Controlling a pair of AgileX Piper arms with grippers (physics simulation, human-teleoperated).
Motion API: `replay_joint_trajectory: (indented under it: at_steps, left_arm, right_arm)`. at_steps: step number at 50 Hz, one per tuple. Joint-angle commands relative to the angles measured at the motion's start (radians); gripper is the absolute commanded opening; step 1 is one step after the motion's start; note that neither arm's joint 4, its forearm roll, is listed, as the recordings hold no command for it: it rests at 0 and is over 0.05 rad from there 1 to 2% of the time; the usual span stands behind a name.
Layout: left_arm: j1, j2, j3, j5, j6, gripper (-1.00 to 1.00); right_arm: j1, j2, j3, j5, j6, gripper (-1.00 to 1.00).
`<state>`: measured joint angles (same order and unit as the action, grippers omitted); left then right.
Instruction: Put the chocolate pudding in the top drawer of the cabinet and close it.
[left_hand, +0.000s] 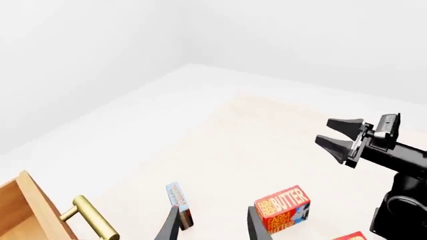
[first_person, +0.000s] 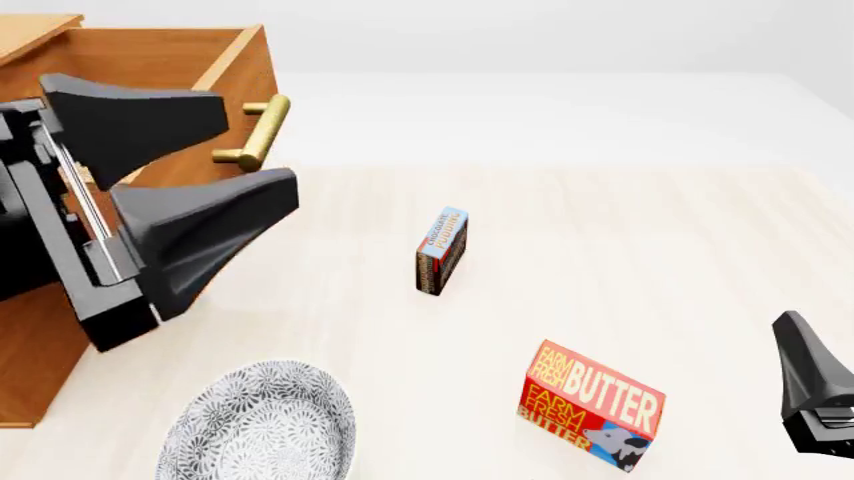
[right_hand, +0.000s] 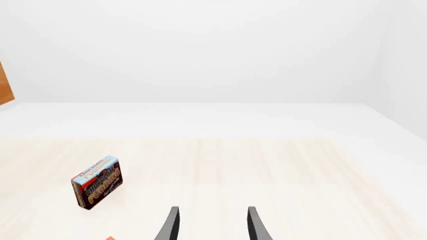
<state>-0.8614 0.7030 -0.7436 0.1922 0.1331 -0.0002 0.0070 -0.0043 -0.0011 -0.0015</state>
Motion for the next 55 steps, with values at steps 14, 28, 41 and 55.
replay_joint_trajectory:
  at_steps: [14, 28, 41, 55]
  left_arm:
    - [-0.119, 0.058, 0.246, -0.324, -0.034, 1.0]
    - [-0.165, 0.133, 0.32, -0.501, -0.094, 1.0]
    - [-0.157, 0.22, 0.367, -0.633, -0.13, 1.0]
    - [-0.154, 0.316, 0.375, -0.745, -0.17, 1.0]
  right_arm:
    - [0.0, 0.0, 0.0, 0.0, 0.0, 1.0]
    - [0.0, 0.0, 0.0, 0.0, 0.0, 1.0]
    - [0.0, 0.0, 0.0, 0.0, 0.0, 1.0]
    - [0.0, 0.0, 0.0, 0.0, 0.0, 1.0]
